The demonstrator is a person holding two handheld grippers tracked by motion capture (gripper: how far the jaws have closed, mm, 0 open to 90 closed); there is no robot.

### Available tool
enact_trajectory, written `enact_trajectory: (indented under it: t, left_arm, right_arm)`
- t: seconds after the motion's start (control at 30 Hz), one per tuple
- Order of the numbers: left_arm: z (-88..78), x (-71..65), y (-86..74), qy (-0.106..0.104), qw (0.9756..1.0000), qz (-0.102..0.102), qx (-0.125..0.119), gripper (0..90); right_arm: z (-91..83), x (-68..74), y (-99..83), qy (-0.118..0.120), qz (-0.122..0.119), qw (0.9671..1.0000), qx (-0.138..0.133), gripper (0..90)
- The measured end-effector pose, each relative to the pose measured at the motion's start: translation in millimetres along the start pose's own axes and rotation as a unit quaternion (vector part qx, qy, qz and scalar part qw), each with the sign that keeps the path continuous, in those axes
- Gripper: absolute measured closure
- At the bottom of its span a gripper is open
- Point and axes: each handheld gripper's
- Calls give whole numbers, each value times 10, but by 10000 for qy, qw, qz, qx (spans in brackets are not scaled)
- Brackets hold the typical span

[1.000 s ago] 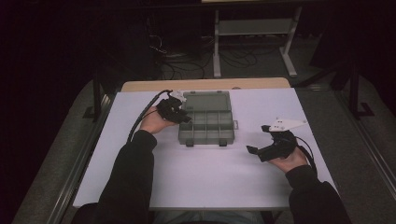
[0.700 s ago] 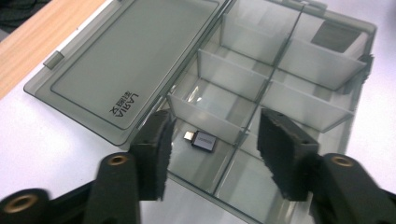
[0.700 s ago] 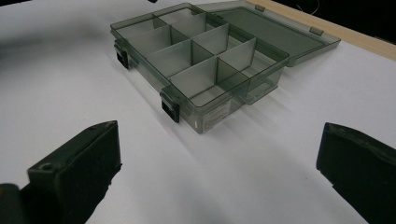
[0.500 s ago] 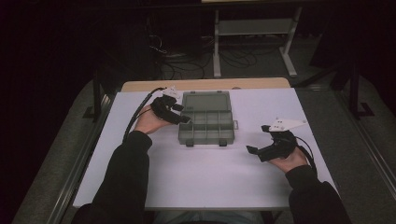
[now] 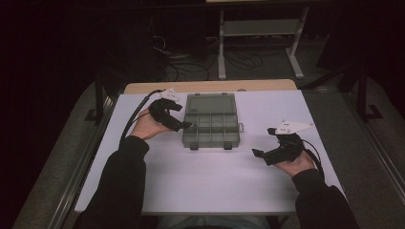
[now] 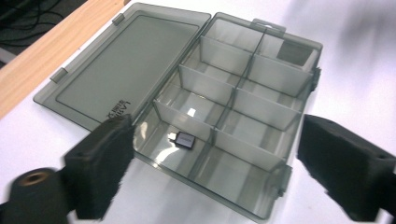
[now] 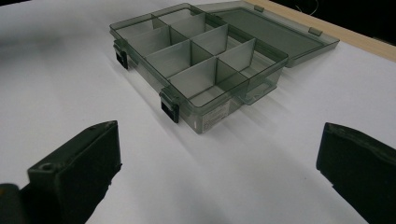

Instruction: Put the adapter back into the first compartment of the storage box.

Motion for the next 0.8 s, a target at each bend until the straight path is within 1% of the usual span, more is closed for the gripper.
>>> enact_trajectory:
  t: [0.03, 0.1, 0.13, 0.27, 0.53, 0.6, 0.63, 0.7, 0.8]
  left_arm:
    - [-14, 2, -15, -47, 10000, -38, -35, 70]
    - [-46, -4, -41, -33, 9999, -78, -102, 13]
    - [-62, -6, -52, -33, 9999, -110, -124, 0]
    - [-120, -34, -92, -7, 9997, -136, -181, 0]
    - [-228, -96, -148, 60, 9997, -95, -225, 0]
    - [-261, -99, -172, 67, 9995, -142, -270, 0]
    - [-280, -97, -191, 79, 9994, -185, -267, 0]
    - [-308, -90, -220, 107, 9995, -209, -222, 0]
    - [-373, -97, -274, 167, 9991, -259, -289, 0]
  right_arm:
    - [0, 0, 0, -1, 2, 10000, 1, 0]
    - [1, 0, 0, -2, 1, 10000, 2, 0]
    - [1, 0, 0, -3, 3, 10000, 5, 0]
    - [1, 1, 0, -14, 3, 10000, 4, 0]
    - [-3, 2, -1, -25, 9, 10000, 7, 0]
    - [-3, 3, -1, -23, 6, 10000, 5, 0]
    - [-3, 3, -1, -24, 5, 10000, 6, 0]
    - [-4, 5, 0, -26, 7, 10000, 5, 0]
    - [-4, 6, 0, -31, 0, 10000, 9, 0]
Point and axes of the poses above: each handheld gripper's, and its own axes: z roughly forward along the jaws, y roughly out of its top, x roughly to its left, and after that the axes turned 6 degrees about z, right-handed
